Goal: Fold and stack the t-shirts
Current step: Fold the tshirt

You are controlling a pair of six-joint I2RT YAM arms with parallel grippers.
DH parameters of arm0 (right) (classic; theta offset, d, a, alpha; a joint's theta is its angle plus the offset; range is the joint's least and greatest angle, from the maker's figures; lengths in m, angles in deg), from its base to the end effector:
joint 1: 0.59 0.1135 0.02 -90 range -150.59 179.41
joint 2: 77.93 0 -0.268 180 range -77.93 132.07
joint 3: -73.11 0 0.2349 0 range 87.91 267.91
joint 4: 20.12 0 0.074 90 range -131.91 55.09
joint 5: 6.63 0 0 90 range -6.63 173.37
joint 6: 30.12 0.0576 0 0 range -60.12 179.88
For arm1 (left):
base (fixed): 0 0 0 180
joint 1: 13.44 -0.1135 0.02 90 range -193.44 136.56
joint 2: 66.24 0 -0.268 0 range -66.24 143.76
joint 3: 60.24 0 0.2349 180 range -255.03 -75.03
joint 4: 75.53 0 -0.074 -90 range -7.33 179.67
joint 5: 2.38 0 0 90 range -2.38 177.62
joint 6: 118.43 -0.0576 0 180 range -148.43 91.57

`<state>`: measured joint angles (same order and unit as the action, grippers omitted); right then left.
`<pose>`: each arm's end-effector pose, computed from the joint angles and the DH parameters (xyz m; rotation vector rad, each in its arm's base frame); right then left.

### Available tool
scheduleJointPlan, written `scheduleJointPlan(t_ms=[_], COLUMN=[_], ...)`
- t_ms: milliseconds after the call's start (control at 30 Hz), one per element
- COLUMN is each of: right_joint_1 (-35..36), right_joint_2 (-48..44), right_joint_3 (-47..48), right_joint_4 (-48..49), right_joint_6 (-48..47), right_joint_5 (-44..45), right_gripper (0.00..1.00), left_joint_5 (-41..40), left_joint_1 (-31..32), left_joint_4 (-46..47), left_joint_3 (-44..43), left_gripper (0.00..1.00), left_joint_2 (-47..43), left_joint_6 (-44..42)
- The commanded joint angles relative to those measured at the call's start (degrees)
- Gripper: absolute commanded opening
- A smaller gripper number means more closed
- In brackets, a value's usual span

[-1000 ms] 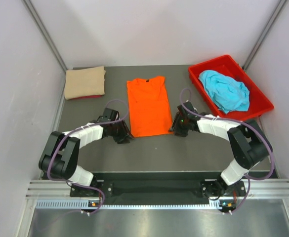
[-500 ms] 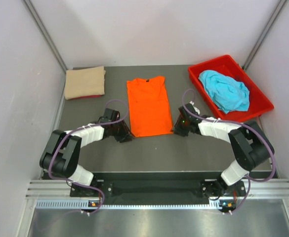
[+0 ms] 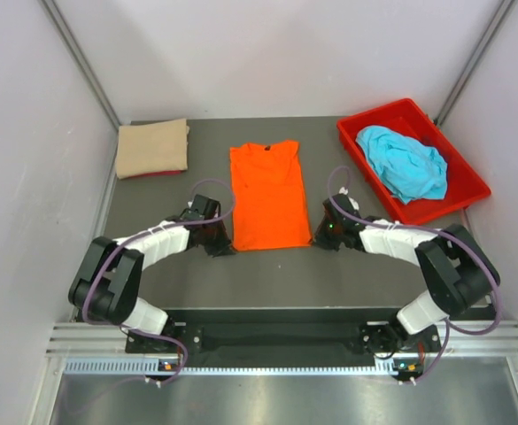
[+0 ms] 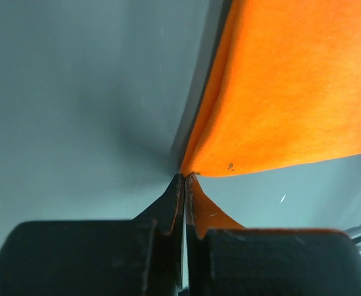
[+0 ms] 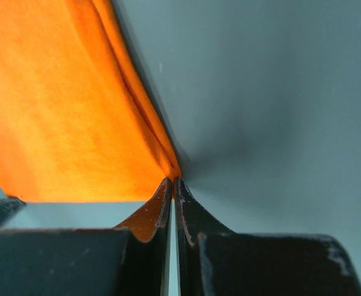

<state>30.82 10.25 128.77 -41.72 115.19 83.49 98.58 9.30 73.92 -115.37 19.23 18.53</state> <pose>0.2447 0.1493 0.1485 0.5444 2.5678 0.5815 0.2402 -0.1126 0.1479 -0.5126 2.7172 -0.6277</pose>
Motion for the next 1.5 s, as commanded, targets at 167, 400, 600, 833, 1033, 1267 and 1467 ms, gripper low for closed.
scheduleJointPlan(t_ms=[167,400,600,833,1033,1267,1467], right_joint_1=[5.49,9.18,11.56,13.49,13.85,13.93,14.02], right_joint_2=[-8.72,-13.21,-14.79,-16.73,-15.15,-13.83,-13.47], right_joint_3=[-7.28,-9.83,-10.71,-12.47,-12.91,-13.88,-14.4], right_joint_4=[-2.77,-6.11,-7.25,-5.32,-4.09,-3.92,-1.46], right_joint_6=[-0.21,2.43,6.91,14.21,16.23,16.5,12.82], right_joint_5=[2.78,6.47,6.74,8.84,9.11,10.42,10.95], right_gripper=[0.0,0.0,0.19,0.45,0.45,0.27,0.0], left_joint_5=[-5.6,-4.9,-4.81,-5.77,-6.04,-7.35,-5.78], left_joint_1=[3.01,5.37,7.32,7.4,7.4,7.58,7.75], left_joint_4=[-8.77,-8.77,-8.25,-1.31,1.95,2.65,4.59], left_joint_3=[3.85,6.23,7.81,13.35,14.94,15.64,14.59], left_gripper=[0.0,0.06,0.3,0.49,0.48,0.38,0.0], left_joint_2=[-9.44,-9.36,-13.3,-18.67,-17.1,-14.55,-15.24], left_joint_6=[-1.26,-0.38,1.99,9.37,10.7,9.91,7.36])
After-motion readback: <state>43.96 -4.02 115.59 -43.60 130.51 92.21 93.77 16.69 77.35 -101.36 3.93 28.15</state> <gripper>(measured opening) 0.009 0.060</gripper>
